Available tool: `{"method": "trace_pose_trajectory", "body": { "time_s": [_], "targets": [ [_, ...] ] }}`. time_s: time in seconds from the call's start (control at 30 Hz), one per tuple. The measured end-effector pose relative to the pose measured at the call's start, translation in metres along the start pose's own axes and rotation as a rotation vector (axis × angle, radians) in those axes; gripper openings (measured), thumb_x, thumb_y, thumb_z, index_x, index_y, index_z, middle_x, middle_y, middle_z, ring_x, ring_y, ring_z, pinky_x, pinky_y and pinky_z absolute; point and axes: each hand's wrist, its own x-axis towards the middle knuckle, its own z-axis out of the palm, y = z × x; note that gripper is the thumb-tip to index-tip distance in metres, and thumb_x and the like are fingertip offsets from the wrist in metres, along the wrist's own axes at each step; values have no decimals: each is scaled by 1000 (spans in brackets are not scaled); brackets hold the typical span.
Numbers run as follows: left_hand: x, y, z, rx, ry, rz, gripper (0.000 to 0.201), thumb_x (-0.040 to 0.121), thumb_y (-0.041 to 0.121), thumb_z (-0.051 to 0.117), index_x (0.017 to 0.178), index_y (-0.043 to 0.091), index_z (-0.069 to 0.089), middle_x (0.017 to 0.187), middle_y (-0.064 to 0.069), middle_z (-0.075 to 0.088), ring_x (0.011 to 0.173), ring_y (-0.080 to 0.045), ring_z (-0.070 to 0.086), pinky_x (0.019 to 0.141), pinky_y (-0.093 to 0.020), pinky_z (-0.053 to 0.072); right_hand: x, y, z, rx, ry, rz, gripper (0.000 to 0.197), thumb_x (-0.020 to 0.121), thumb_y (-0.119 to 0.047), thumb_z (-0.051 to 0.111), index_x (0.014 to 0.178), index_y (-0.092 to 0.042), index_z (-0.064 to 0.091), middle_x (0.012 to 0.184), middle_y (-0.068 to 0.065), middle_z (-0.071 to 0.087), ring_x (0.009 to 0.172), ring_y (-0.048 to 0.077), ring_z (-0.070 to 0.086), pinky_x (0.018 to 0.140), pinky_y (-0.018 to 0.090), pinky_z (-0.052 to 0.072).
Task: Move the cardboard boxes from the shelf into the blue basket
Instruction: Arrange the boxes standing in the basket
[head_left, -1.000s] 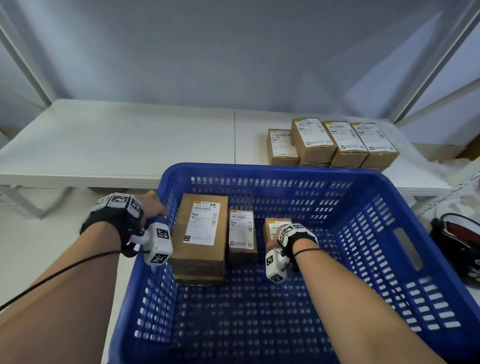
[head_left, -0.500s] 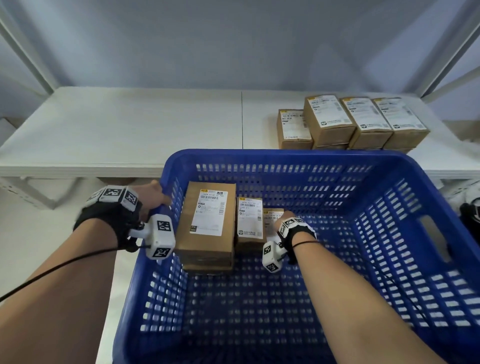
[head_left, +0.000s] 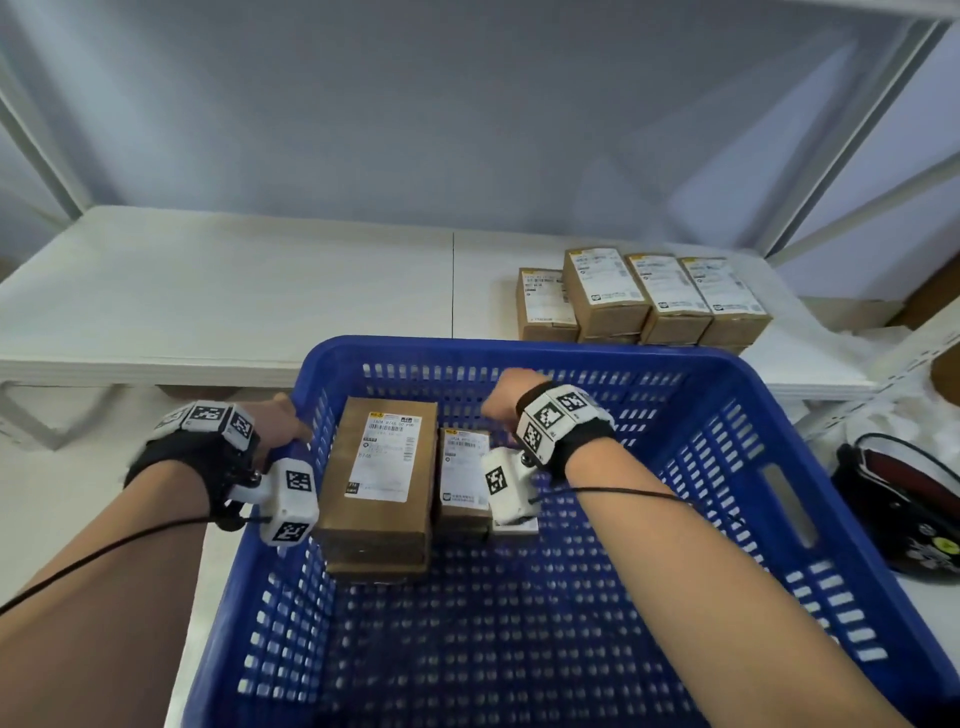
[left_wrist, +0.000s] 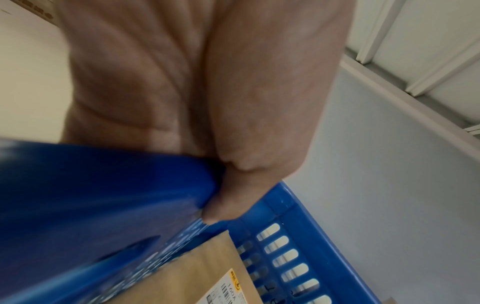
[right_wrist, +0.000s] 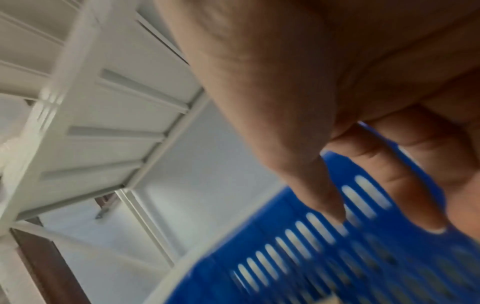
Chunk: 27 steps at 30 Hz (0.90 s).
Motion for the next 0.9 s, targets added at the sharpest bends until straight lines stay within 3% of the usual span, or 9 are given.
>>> {"method": "trace_pose_trajectory", "body": {
  "time_s": [0.07,0.17,0.23,0.4,0.5,0.57,0.63,0.77,0.9],
  "targets": [
    [-17,10,-1,65,34,4,48,87,16,59,128,-2,40,120,-25,60,104,-38,62,90,-42,52,7,-2,-29,62,98,-9,25,98,-23,54,112,-3,60,102,8,61,90,22,59,79,32,50],
    [-28,17,1,153,59,10,46,92,13,53,131,-5,39,127,-26,55,92,-29,53,66,-28,42,24,-4,-62,36,242,-7,25,95,-33,57,98,-8,54,96,6,60,87,23,58,76,32,48],
    [-31,19,-1,202,47,20,43,92,13,53,130,-5,41,126,-25,57,92,-29,54,61,-24,40,32,-8,-75,-3,317,-3,26,95,-34,56,96,-7,58,95,7,60,85,25,59,75,31,49],
    [-34,17,-3,256,47,66,38,91,15,53,122,-8,51,96,-11,52,83,-22,47,50,-22,31,50,-16,-72,-155,322,19,11,87,-21,59,93,-13,55,110,14,63,102,37,62,90,46,53],
    [-28,15,-2,184,30,59,36,88,11,56,118,-9,51,93,-14,55,82,-24,51,55,-25,35,73,-15,-64,-156,170,125,35,68,-17,66,98,-5,54,111,23,57,102,45,59,83,43,52],
    [-24,13,-2,181,38,39,41,87,15,58,121,-5,48,102,-17,61,86,-27,56,65,-28,43,96,-7,-54,-114,253,149,54,78,-27,62,123,0,52,130,19,52,117,42,53,70,30,36],
    [-22,11,-2,174,50,33,49,86,22,60,126,-1,43,117,-20,61,99,-32,61,80,-35,48,122,-3,-50,-99,292,218,58,85,-34,53,135,-5,49,136,17,49,120,39,49,67,37,25],
    [-13,6,-3,145,18,19,61,78,27,65,127,0,39,121,-20,60,103,-34,61,93,-39,51,141,-2,-51,87,344,332,48,80,-29,50,123,-9,56,125,22,54,107,40,52,85,53,40],
    [-17,7,-3,170,31,5,51,85,26,61,124,3,39,121,-20,59,102,-33,61,88,-38,49,104,-4,-59,164,400,401,49,93,-33,50,135,-11,40,133,21,49,118,36,50,97,47,43]
  ]
}}
